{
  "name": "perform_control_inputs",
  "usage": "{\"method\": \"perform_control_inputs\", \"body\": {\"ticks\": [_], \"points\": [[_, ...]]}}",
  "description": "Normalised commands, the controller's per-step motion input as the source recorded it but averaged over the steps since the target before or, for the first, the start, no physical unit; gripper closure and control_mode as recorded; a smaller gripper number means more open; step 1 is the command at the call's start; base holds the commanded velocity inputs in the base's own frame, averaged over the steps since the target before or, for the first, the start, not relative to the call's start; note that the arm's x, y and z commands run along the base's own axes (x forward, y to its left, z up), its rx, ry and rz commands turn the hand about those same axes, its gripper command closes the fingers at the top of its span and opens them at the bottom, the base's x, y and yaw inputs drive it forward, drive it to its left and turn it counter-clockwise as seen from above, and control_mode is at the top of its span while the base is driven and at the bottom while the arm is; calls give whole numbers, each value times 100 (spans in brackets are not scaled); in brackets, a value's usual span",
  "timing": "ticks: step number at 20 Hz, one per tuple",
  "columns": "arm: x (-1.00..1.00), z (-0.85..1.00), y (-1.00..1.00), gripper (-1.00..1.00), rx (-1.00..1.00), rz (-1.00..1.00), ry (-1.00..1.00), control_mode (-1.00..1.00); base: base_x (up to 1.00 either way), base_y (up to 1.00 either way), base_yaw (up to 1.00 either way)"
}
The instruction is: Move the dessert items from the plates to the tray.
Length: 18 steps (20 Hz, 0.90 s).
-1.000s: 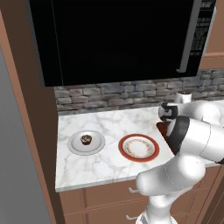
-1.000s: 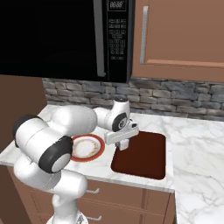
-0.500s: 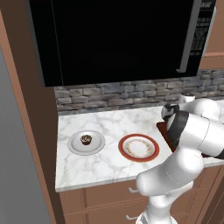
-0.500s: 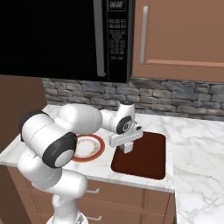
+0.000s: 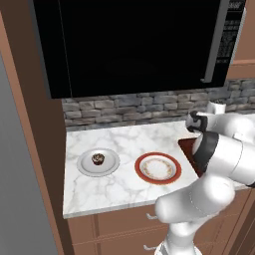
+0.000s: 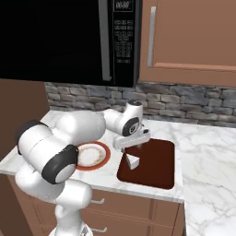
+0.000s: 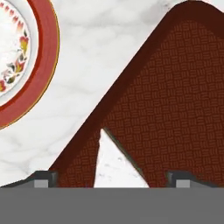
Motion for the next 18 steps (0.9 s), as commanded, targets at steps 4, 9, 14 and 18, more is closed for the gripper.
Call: {"method": "perform_control_inputs", "body": {"ticks": [4,9,14,18], "points": [[-32,64,73,-100,17,-16,-15,-100,0,0,0],[-19,69,100,-100,5,-18,-13,-100,0,0,0],[-35,19,100,-100,4,-13,-12,-100,0,0,0],[-18,30,100,-100,7,-15,-16,-100,0,0,0]]}}
